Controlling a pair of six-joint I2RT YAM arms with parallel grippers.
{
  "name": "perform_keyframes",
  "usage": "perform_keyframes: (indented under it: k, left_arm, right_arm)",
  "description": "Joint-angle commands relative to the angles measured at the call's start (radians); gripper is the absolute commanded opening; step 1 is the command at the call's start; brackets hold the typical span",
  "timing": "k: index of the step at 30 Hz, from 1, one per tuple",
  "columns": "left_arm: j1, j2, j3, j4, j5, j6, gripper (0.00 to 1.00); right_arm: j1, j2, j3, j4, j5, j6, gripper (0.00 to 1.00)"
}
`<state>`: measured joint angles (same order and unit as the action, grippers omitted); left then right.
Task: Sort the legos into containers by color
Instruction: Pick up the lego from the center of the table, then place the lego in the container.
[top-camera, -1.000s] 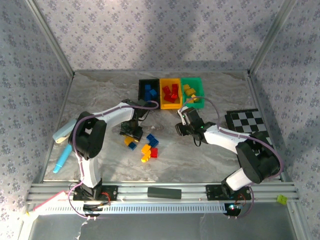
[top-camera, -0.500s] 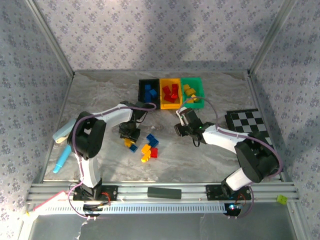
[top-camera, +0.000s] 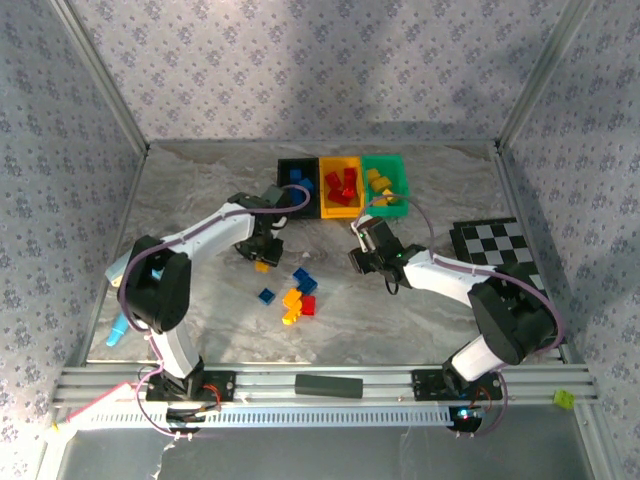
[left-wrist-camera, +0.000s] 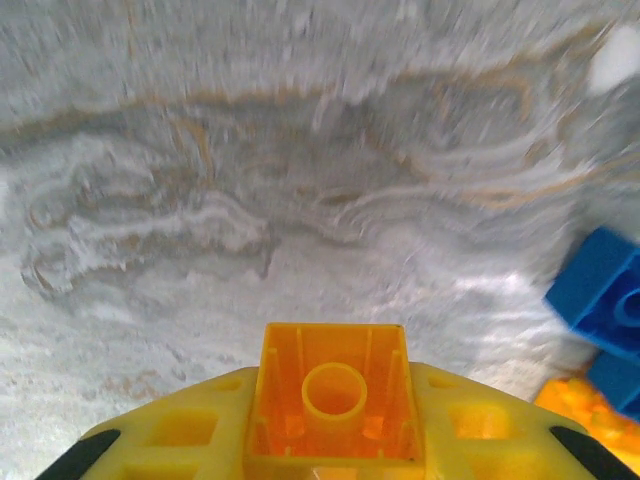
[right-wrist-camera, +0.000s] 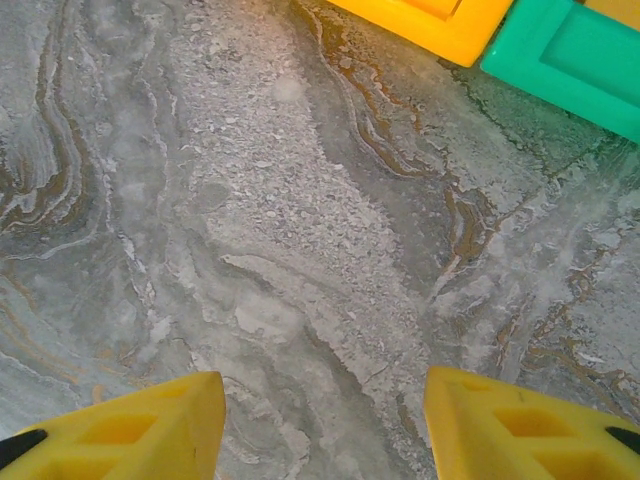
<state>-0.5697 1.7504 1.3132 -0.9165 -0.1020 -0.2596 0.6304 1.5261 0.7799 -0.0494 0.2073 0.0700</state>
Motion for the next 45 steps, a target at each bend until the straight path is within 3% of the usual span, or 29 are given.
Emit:
perform_keyframes:
  k: [1, 7, 17, 23, 29, 32, 35, 45]
  left_arm:
    - [-0.006, -0.031, 0.068, 0.073, 0.044, -0.015, 0.26]
    - [-0.025, 0.055, 0.214, 0.185, 0.135, -0.025, 0.26]
    - [-0.095, 0.328, 0.627, 0.266, 0.243, -0.064, 0.27]
    - [-0.135, 0.572, 0.986, 0.289, 0.295, -0.109, 0.27]
    - [-0.138, 0.924, 1.543, 0.176, 0.321, -0.161, 0.32]
    - [-0.131, 0.948, 1.531, 0.277, 0.341, -0.216, 0.39]
    - [-0.126, 0.930, 1.469, 0.349, 0.346, -0.249, 0.62]
    - [-0.131, 0.803, 1.378, 0.311, 0.375, -0.192, 0.64]
  right_arm:
    - [-0.014, -0.009, 0.018, -0.025, 0.030, 0.022, 0.57]
    - [-0.126, -0.078, -0.032, -0.004, -0.070, 0.109, 0.57]
    - [-0.373, -0.195, -0.159, 0.082, -0.275, 0.229, 0.57]
    - [-0.418, -0.221, -0.188, 0.110, -0.314, 0.256, 0.58]
    - [-0.422, -0.224, -0.196, 0.132, -0.334, 0.257, 0.58]
    - [-0.423, -0.221, -0.194, 0.134, -0.341, 0.249, 0.58]
    - [-0.423, -0.221, -0.198, 0.149, -0.349, 0.245, 0.59]
    - [-0.410, -0.214, -0.192, 0.155, -0.375, 0.236, 0.59]
